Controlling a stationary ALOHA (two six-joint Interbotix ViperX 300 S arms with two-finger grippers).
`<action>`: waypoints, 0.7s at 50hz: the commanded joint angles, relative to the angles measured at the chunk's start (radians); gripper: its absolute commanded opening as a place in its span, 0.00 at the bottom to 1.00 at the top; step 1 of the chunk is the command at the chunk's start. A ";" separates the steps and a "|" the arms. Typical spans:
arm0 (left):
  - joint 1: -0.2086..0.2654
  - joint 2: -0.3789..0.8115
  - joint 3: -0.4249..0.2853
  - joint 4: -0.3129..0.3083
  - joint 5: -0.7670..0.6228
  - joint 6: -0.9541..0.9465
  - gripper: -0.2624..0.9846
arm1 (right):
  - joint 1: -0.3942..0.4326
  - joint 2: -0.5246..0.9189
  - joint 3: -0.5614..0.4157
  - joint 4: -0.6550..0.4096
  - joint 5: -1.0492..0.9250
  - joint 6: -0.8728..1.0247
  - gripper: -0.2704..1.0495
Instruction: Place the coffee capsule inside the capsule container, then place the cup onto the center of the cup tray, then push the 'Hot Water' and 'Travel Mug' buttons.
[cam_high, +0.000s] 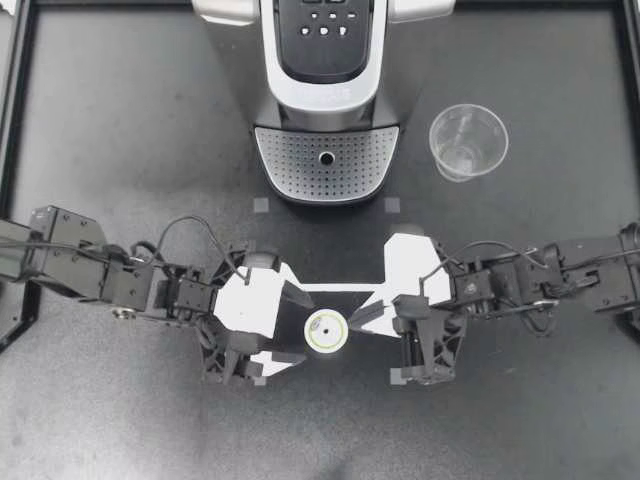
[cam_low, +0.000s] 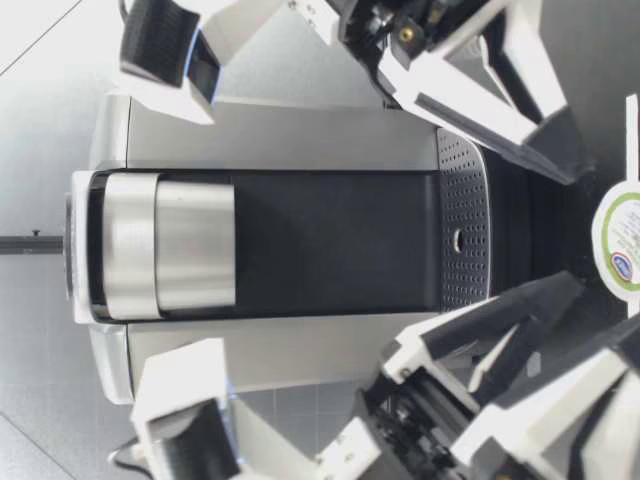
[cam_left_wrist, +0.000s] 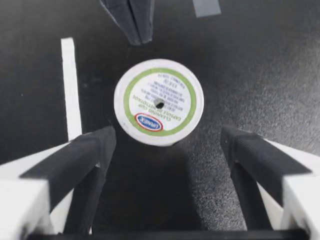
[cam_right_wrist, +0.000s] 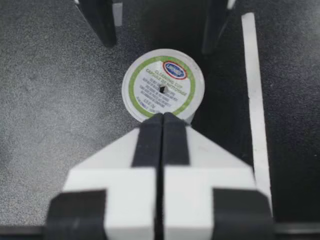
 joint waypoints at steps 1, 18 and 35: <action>0.000 -0.006 -0.021 0.000 -0.012 0.000 0.85 | 0.011 -0.005 -0.026 -0.002 0.005 -0.003 0.22; 0.017 0.031 -0.052 0.000 -0.014 0.000 0.85 | 0.012 0.020 -0.040 -0.002 0.012 -0.003 0.22; 0.025 0.060 -0.080 0.000 -0.032 0.002 0.85 | 0.012 0.029 -0.049 -0.002 0.012 -0.003 0.22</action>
